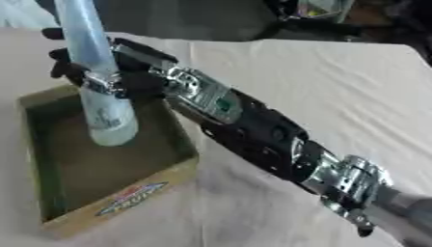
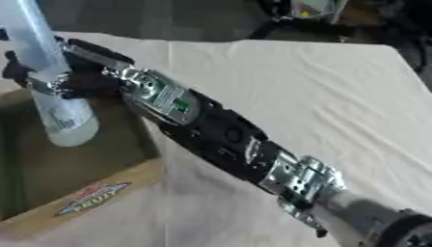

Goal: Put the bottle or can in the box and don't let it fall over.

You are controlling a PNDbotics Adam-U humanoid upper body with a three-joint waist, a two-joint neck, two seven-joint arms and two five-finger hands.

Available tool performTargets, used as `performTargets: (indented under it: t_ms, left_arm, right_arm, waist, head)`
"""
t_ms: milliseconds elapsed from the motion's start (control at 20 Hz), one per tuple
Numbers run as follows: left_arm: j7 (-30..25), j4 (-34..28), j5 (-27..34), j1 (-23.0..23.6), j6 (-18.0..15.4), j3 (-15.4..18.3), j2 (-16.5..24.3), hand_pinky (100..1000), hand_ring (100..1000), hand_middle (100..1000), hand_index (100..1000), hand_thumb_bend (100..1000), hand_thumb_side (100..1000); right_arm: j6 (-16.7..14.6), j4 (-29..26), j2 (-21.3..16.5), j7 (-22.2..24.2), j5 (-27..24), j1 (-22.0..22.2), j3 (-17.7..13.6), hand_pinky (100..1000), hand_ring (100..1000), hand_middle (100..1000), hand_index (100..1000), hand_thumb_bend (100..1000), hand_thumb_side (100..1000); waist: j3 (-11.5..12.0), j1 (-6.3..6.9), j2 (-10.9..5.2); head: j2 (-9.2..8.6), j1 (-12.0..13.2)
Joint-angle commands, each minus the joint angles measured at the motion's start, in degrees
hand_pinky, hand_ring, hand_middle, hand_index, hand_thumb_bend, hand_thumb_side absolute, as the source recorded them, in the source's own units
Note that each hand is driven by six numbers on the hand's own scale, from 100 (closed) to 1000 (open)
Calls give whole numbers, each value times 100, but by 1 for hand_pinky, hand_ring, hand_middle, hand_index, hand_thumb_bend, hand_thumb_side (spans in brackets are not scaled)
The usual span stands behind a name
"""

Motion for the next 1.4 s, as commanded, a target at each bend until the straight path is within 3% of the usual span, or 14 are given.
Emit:
performTargets:
  t_ms: [50, 200, 600, 900, 1150, 1400]
  left_arm:
    - [61, -87, -3, -27, -3, 93, 181, 1000, 972, 886, 658, 411, 339]
    - [93, -87, 3, -25, -9, 109, 190, 1000, 972, 885, 656, 409, 340]
    - [165, -87, 3, 10, 5, 151, 199, 1000, 971, 881, 653, 404, 345]
    - [179, -87, -3, 52, 7, 164, 222, 1000, 971, 880, 649, 402, 345]
    - [186, -87, -17, 95, 7, 168, 247, 1000, 970, 879, 647, 397, 348]
    - [206, -87, -31, 142, 2, 185, 270, 1000, 970, 878, 647, 397, 348]
  right_arm:
    - [-140, -227, -73, 205, 449, -46, -5, 1000, 1000, 990, 1000, 100, 534]
    - [-127, -289, -92, 238, 992, 4, 0, 1000, 1000, 1000, 1000, 100, 618]
    - [-119, -471, -93, 56, 1817, 163, 35, 1000, 1000, 1000, 1000, 100, 656]
    - [116, -902, -204, 257, 2100, 228, -43, 1000, 1000, 1000, 1000, 100, 743]
    - [310, -1261, -288, 786, 2144, 359, -140, 1000, 1000, 1000, 1000, 100, 685]
    - [606, -1462, -374, 1107, 1914, 471, -279, 1000, 1000, 1000, 1000, 100, 727]
  waist:
    - [-12, 39, -154]
    - [-27, 42, -157]
    - [-93, 57, -157]
    - [-169, 79, -176]
    - [-244, 99, -198]
    - [-319, 126, -221]
  head:
    - [27, -23]
    - [40, -25]
    - [77, -32]
    - [110, -11]
    - [139, -17]
    - [130, 90]
